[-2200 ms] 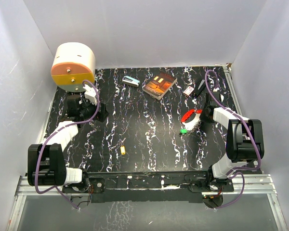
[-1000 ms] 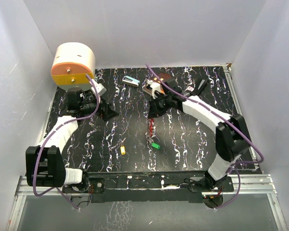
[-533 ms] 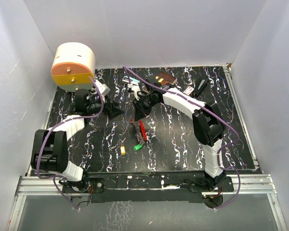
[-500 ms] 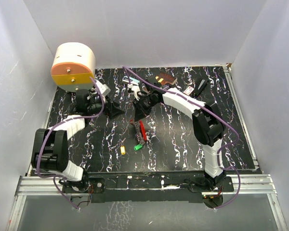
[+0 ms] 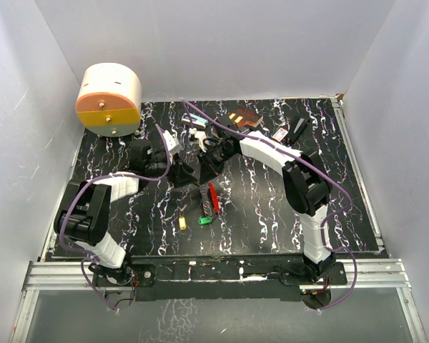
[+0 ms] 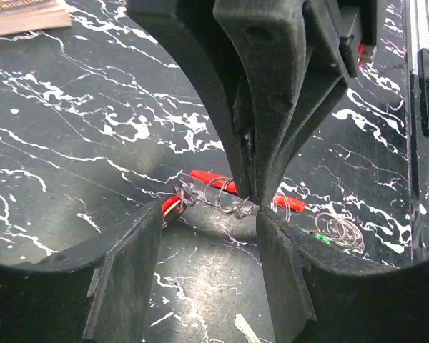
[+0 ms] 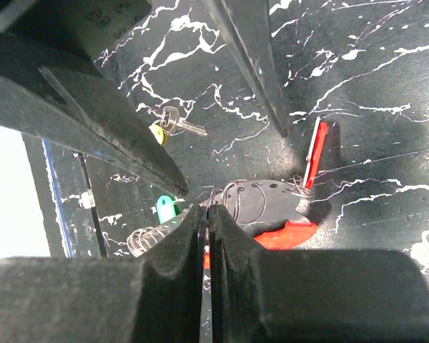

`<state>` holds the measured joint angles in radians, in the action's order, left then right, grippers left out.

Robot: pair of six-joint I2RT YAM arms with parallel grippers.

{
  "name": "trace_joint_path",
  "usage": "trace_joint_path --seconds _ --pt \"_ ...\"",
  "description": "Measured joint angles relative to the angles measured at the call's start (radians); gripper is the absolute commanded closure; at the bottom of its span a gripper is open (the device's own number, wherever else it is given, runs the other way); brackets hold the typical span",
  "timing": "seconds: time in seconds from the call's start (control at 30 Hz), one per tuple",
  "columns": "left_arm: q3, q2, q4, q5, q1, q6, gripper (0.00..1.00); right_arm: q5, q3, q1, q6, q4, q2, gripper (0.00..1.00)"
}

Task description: Put the keys on the keyring

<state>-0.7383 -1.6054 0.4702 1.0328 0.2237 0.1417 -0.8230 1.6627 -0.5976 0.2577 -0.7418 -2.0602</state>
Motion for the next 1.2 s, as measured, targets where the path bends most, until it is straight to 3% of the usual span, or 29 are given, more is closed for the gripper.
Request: trace_joint_path --seconds 0.5,0.63,0.9,1.03,1.2 --pt "0.0 -0.06 -0.061 0.019 0.048 0.079 0.52 -0.03 0.0 0.0 -0.001 0.0 -0.008 0.92" --pt "0.0 -0.06 -0.069 0.03 0.055 0.086 0.65 -0.034 0.0 -0.003 -0.002 0.0 -0.008 0.92" --pt "-0.018 -0.059 -0.117 0.038 0.078 0.119 0.75 -0.034 0.0 -0.006 -0.005 0.0 -0.008 0.92" --pt "-0.032 -0.06 -0.146 0.039 0.083 0.133 1.0 -0.037 0.0 -0.008 -0.008 -0.002 -0.008 0.92" --pt "-0.054 -0.064 -0.192 0.038 0.086 0.156 1.0 -0.039 0.0 -0.008 -0.012 -0.014 -0.008 0.92"
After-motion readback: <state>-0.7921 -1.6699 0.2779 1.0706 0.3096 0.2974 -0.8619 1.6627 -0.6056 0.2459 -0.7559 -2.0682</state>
